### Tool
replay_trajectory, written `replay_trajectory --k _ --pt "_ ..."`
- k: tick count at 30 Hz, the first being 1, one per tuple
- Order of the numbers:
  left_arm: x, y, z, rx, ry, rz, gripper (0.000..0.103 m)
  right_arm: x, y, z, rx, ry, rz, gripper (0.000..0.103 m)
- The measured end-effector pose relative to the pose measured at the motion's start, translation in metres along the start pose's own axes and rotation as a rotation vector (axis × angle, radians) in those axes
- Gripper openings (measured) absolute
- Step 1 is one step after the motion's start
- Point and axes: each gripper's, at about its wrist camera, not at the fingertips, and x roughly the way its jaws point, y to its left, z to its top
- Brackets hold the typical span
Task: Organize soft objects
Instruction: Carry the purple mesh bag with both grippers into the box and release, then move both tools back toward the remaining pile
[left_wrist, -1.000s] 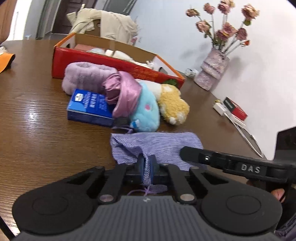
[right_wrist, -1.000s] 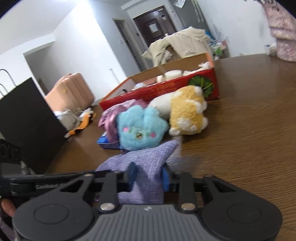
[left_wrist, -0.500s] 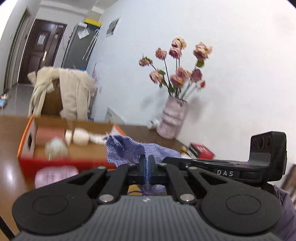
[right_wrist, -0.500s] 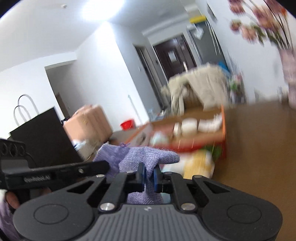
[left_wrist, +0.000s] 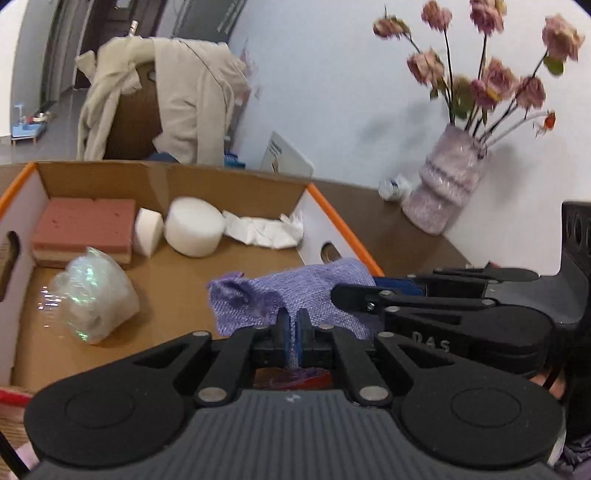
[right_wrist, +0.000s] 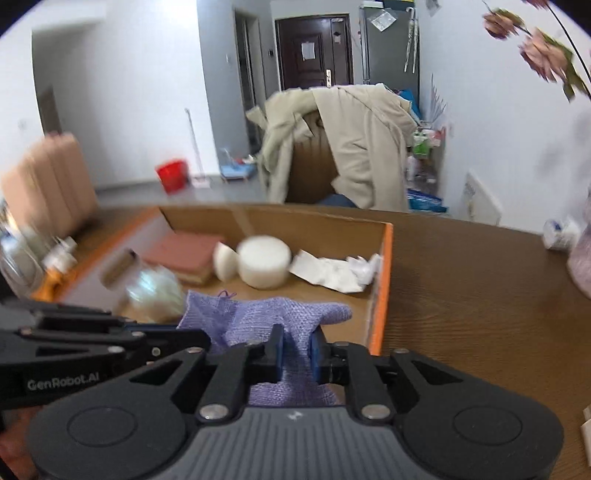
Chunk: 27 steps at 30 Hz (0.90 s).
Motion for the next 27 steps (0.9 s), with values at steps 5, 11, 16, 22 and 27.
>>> replay_trajectory --k 5,11,16,22,27 --pt "-0.009 -0.001 0.003 0.015 -0.001 0.038 0.047 0.013 0.006 -0.008 -0.036 0.045 -0.071 0.021" --pt "-0.075 -0.006 0.011 0.07 -0.114 0.075 0.059 -0.012 0.009 -0.009 -0.042 0.023 -0.088 0.037" --pt "-0.143 -0.009 0.017 0.113 -0.222 0.136 0.069 -0.066 0.013 0.005 -0.044 -0.078 -0.095 0.041" --pt "-0.211 -0.013 0.004 0.13 -0.328 0.227 0.076 -0.14 0.025 0.014 -0.053 -0.191 -0.083 0.051" --pt "-0.241 -0.024 -0.03 0.174 -0.373 0.313 0.082 -0.175 0.043 0.001 -0.073 -0.241 -0.074 0.056"
